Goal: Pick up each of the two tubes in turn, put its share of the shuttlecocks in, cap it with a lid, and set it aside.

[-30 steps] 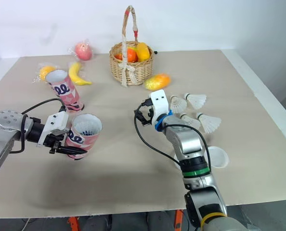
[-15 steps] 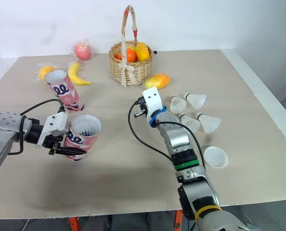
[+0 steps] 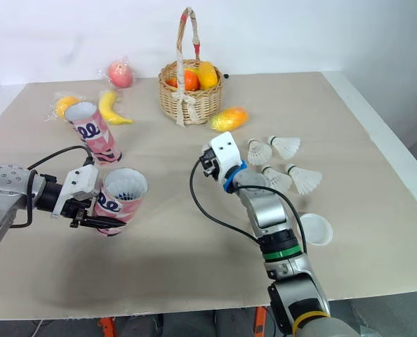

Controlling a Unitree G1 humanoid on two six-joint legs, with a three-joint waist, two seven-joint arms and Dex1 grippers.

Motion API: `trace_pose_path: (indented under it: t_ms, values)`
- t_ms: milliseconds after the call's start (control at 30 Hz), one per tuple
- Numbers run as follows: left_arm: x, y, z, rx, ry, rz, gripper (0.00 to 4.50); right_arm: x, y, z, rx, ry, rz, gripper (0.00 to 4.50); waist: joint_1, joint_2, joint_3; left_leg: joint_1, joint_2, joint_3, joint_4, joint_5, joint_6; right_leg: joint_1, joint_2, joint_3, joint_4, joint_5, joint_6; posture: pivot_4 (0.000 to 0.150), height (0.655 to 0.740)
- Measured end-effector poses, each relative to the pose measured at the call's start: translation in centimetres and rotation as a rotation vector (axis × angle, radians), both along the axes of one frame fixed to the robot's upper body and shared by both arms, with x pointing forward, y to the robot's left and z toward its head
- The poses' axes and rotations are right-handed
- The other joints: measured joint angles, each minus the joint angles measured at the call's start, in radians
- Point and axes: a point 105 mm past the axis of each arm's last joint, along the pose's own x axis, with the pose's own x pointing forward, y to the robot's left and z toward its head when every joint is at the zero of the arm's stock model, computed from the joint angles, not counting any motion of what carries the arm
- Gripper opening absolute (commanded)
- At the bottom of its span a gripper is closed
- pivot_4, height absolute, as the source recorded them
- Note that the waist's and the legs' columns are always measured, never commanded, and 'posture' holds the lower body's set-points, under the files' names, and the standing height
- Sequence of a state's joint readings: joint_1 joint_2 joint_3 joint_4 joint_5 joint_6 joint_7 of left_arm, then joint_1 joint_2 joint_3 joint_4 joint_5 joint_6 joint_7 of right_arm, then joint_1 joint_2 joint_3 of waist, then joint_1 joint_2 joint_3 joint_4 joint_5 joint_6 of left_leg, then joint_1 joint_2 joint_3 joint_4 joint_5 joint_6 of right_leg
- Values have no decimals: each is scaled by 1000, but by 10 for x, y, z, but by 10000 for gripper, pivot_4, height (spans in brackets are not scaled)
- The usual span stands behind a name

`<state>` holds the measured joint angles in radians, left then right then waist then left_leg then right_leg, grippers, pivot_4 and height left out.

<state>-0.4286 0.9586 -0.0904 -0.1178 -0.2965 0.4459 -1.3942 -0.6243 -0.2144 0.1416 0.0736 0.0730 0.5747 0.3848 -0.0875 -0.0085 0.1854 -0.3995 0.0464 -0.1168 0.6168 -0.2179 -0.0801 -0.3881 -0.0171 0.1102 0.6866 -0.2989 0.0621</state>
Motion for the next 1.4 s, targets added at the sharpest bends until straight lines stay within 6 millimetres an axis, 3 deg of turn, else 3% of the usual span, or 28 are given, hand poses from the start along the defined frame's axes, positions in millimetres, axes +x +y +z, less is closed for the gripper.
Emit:
trace_pose_path:
  t_ms: [33, 267, 567, 833, 1000, 1067, 1133, 1267, 1400]
  values:
    - [0, 0, 0, 0, 1, 1, 26737, -3, -1, 0, -3, 3, 3, 35749, 0, 0, 0, 0, 0, 0, 0, 0, 0, 0, 0, 0, 0, 0, 0, 1500, 7400]
    - [0, 0, 0, -1, 6, 3, 26737, 4, -17, -2, -7, 31, -63, 35749, 0, 0, 0, 0, 0, 0, 0, 0, 0, 0, 0, 0, 0, 0, 0, 1500, 7400]
    - [1, -1, 0, 2, 12, -1, 26737, 14, -37, 9, -27, 8, -100, 35749, 0, 0, 0, 0, 0, 0, 0, 0, 0, 0, 0, 0, 0, 0, 0, 1500, 7400]
    - [2, -1, 0, 3, 15, 0, 26737, 16, -10, 6, -17, 15, -55, 35749, -1, 0, 0, 0, 0, 0, 1, 0, 0, 0, 0, 0, 0, 0, 0, 1500, 7400]
    - [2, -1, 0, 2, 17, 3, 26737, 31, -22, 7, -22, 22, -157, 35749, -1, 0, 0, 0, 0, 0, 0, 0, 0, 0, 0, 0, 0, 0, 0, 1500, 7400]
    - [2, -1, 0, 2, 17, 4, 26737, 35, -25, 8, -19, 20, -188, 30624, -1, 0, 0, 0, 0, 0, 0, 0, 0, 0, 0, 0, 0, 0, 0, 1500, 7400]
    - [2, -1, 0, 1, 21, 8, 26737, 40, -25, 7, -16, 26, -220, 22359, -2, 0, 0, 0, 0, 0, 0, 0, 0, 0, 0, 0, 0, 0, 0, 1500, 7400]
    - [2, -2, 0, -5, 22, 16, 26737, 41, -13, 6, 9, 33, -224, 2176, -2, 0, 0, 0, 0, 0, 0, 0, 0, 0, 0, 0, 0, 0, 0, 1500, 7400]
    - [2, -2, 0, -7, 22, 18, 26737, 40, -7, 6, 24, 37, -205, 1018, -2, 0, 0, 0, 0, 0, 0, 0, 0, 0, 0, 0, 0, 0, 0, 1500, 7400]
